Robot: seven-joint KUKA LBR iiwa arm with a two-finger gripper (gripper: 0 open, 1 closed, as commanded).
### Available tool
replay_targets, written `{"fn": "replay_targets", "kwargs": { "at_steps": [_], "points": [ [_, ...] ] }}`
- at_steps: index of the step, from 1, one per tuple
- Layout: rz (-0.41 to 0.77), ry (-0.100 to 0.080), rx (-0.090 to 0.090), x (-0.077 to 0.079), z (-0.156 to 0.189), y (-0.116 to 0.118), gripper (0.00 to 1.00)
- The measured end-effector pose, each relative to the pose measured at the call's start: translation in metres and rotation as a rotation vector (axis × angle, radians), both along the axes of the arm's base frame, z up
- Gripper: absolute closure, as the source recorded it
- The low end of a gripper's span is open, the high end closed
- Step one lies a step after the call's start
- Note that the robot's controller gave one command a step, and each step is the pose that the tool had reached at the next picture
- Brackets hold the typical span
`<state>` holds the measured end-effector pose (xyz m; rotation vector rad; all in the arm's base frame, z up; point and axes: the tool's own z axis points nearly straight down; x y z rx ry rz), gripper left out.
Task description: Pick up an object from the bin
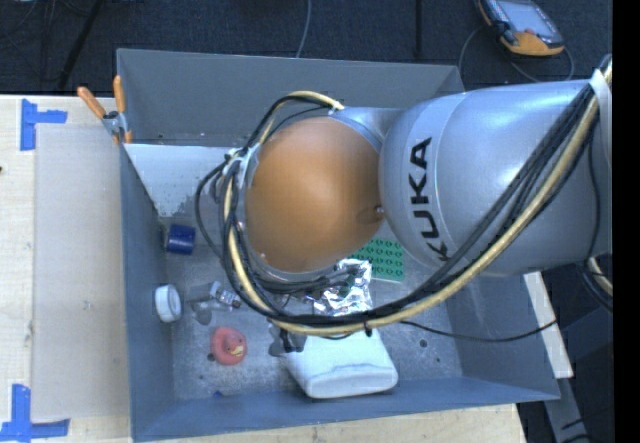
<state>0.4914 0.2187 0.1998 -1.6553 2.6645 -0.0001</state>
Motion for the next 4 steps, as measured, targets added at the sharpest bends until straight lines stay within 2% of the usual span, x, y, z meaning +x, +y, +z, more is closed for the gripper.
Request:
{"fn": "replay_targets", "kwargs": {
  "at_steps": [1, 2, 3, 4],
  "points": [
    [0.208, 0.011, -0.003, 0.031, -0.111, -0.007, 0.0],
    [0.204, 0.007, -0.002, 0.032, -0.108, -0.007, 1.0],
    [0.216, -0.003, 0.0, 0.005, 0.037, -0.003, 1.0],
    [0.158, 0.008, -0.002, 0.03, -0.018, 0.014, 1.0]
  ]
}}
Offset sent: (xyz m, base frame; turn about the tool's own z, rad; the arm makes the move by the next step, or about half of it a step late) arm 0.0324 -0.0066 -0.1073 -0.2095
